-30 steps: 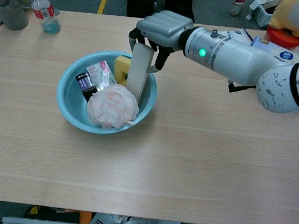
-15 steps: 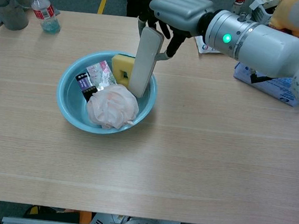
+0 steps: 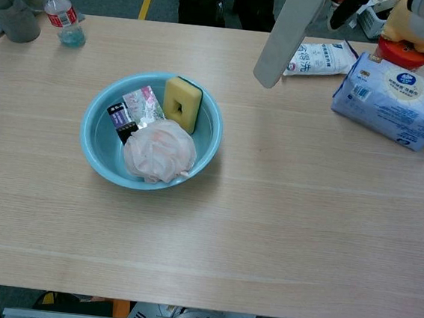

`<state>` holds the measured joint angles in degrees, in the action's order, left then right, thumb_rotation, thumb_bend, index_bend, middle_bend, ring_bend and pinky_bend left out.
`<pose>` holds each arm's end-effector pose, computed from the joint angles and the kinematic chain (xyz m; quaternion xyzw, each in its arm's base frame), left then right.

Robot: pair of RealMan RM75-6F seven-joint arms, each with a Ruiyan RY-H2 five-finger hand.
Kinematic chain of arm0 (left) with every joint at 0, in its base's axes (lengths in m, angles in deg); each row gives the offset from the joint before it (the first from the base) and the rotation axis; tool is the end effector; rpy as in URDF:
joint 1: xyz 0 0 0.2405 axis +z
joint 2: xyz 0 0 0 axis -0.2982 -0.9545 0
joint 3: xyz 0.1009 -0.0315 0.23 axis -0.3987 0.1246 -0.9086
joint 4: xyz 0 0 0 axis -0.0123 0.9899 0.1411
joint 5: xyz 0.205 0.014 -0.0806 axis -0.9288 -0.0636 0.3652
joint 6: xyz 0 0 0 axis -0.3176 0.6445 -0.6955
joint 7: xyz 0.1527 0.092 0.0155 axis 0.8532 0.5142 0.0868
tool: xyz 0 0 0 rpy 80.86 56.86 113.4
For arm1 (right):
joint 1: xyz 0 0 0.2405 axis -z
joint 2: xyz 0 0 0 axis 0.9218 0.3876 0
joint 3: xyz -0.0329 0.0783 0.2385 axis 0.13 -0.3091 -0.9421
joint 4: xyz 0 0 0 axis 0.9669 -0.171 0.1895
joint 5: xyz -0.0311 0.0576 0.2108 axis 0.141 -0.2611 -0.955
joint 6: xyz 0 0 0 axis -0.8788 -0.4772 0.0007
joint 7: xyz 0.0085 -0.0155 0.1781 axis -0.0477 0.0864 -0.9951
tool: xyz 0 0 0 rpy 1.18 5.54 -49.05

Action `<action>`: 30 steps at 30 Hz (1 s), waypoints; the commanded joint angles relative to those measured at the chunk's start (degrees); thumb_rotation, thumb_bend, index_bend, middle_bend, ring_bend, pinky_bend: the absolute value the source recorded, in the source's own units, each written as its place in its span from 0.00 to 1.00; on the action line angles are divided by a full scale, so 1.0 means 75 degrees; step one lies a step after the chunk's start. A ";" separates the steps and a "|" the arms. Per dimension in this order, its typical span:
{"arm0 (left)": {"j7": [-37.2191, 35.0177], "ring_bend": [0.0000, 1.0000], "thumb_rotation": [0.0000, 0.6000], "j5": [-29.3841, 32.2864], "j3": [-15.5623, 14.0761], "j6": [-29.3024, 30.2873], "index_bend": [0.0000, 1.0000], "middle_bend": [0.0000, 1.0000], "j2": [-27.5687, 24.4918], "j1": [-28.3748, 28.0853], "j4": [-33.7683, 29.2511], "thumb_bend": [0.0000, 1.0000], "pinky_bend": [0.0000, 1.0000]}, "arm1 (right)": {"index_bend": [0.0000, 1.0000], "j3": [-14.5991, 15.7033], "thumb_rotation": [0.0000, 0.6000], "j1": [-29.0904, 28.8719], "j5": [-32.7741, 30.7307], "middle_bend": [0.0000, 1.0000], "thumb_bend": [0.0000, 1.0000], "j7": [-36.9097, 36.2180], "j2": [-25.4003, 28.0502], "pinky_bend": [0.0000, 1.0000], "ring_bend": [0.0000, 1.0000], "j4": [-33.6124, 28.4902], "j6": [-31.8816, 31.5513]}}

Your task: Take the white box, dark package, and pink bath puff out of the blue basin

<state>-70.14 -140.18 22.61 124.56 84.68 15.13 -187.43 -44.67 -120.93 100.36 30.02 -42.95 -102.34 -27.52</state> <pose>-0.3088 0.2008 0.1678 -0.5801 -0.3803 -0.3539 0.6274 -0.0807 -0.4126 0.0838 0.7808 -0.2765 0.3662 0.4240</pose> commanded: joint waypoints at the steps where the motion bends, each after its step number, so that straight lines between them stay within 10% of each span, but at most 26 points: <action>1: 0.0016 0.33 1.00 -0.0023 -0.0023 -0.0009 0.34 0.36 0.0004 0.0002 -0.0019 0.39 0.31 | 0.58 0.0201 1.00 0.0021 -0.0187 0.59 0.21 0.0065 -0.0320 0.61 0.58 0.0507 0.0279; 20: 0.0077 0.33 1.00 -0.0040 -0.0073 0.0097 0.34 0.36 -0.0043 0.0100 -0.0115 0.39 0.31 | 0.55 -0.0042 1.00 -0.0039 0.0270 0.54 0.21 -0.0905 -0.2795 0.59 0.53 0.2640 0.0331; 30: 0.0069 0.33 1.00 -0.0016 -0.0091 0.0104 0.34 0.36 -0.0026 0.0137 -0.0076 0.39 0.30 | 0.16 -0.0090 1.00 -0.0211 -0.0466 0.27 0.21 -0.0528 -0.2909 0.38 0.25 0.2645 0.0908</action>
<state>-69.63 -140.30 21.93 125.33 84.49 16.15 -188.00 -45.50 -122.36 97.32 25.66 -64.96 -82.33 -21.16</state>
